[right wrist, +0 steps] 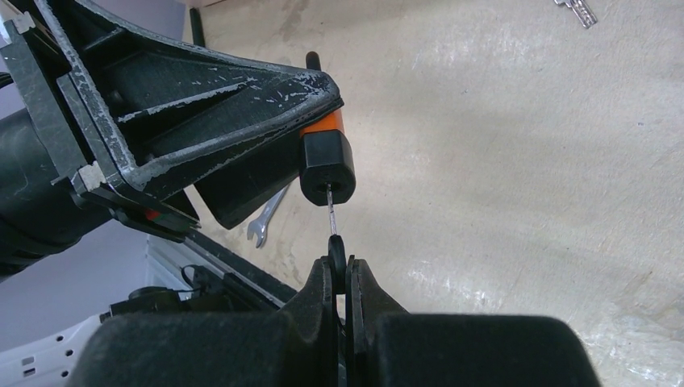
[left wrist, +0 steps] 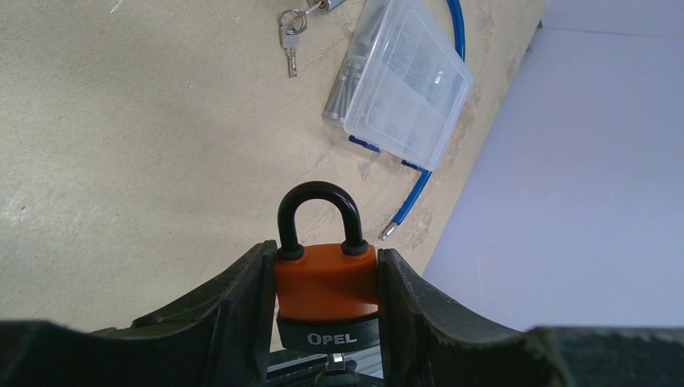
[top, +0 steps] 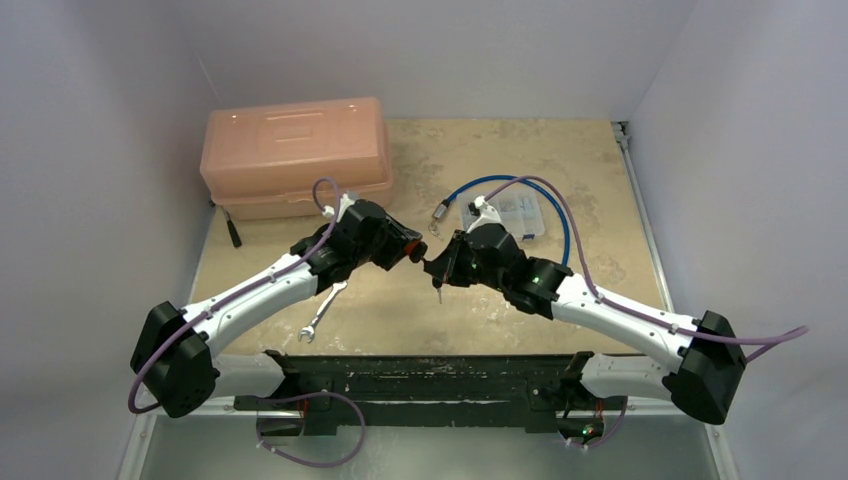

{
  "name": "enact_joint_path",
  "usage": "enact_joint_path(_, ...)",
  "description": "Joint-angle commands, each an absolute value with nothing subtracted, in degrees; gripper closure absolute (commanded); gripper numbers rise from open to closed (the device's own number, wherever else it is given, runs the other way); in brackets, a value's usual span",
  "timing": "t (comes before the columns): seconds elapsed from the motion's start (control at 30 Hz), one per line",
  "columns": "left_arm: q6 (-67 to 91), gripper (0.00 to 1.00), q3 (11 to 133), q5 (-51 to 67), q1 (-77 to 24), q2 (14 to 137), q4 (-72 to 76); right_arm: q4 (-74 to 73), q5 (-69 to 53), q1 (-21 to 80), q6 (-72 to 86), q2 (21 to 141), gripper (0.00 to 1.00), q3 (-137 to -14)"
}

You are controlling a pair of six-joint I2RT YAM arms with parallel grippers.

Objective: Unlock with the key

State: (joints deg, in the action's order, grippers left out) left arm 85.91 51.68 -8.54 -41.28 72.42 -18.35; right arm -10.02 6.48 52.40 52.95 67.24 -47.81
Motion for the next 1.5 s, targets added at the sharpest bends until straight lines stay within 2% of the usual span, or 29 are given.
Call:
enact_joint_path(0.0, 85.46, 1.00, 54.77, -8.93, -41.95, 72.29, -15.77, -9.49, 6.49, 52.65, 55.57, 67.54, 1.00, -51.24)
enact_joint_path(1.03, 84.96, 1.00, 55.51, -14.00, -44.98, 72.38, -17.43, -15.14, 10.23, 52.02, 66.76, 68.42, 1.00, -52.72)
enact_joint_path(1.23, 84.79, 1.00, 55.73, -15.15, -45.75, 72.33, -18.10, -13.66, 7.02, 49.88, 67.36, 68.33, 1.00, -51.61)
enact_joint_path(1.33, 84.96, 1.00, 55.72, -14.96, -46.03, 72.61, -17.98, -9.26, 4.77, 49.83, 62.77, 68.78, 1.00, -50.84)
enact_joint_path(1.47, 85.09, 1.00, 55.85, -15.26, -46.22, 72.51, -18.02, -13.43, 8.51, 49.83, 55.08, 71.56, 1.00, -54.11)
